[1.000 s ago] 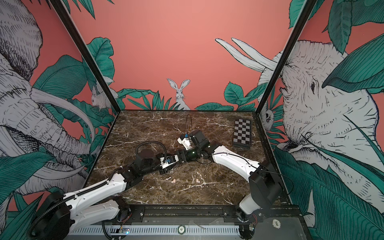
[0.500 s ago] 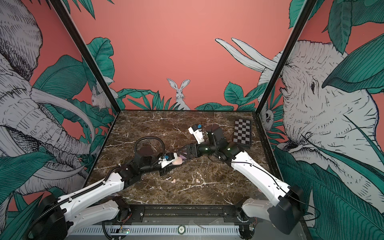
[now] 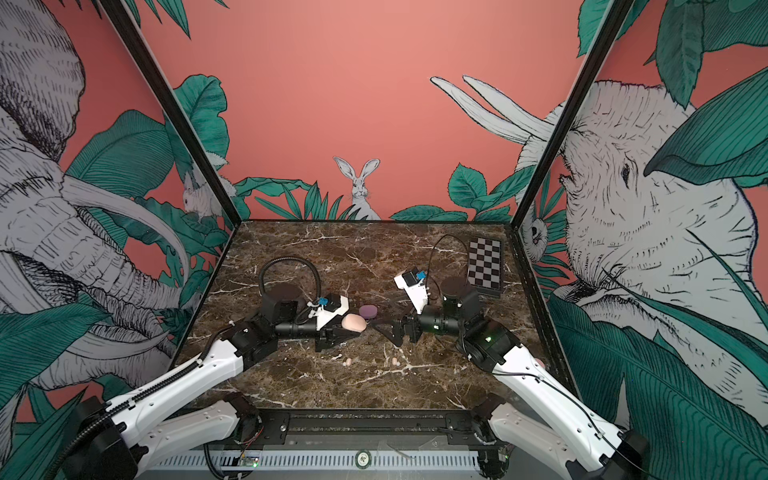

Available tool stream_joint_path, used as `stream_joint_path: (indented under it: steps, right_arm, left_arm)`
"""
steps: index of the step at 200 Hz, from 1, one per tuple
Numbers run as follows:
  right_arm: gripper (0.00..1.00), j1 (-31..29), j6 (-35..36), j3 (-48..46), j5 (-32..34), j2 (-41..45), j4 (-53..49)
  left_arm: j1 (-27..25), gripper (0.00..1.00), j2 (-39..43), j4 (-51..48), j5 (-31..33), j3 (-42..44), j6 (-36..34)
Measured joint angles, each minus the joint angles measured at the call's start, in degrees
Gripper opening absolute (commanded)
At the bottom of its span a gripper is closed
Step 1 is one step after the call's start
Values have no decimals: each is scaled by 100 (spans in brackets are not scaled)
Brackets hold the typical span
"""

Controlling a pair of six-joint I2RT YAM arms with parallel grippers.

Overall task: Insert the wireless bluetooth earbuds into the charging case
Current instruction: 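Hold the pink case with the left gripper while the right gripper approaches it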

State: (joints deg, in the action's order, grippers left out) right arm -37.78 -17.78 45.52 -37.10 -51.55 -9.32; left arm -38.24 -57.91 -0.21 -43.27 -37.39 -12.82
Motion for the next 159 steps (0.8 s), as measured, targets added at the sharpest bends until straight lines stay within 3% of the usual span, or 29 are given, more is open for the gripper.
stream_joint_path:
  steps: [78, 159]
  right_arm:
    - [98, -496, 214, -431, 48, -348, 1187]
    - [98, -1099, 964, -431, 815, -605, 1182]
  left_arm:
    - [175, 0, 240, -79, -531, 15, -46]
    - [175, 0, 365, -81, -699, 232, -74]
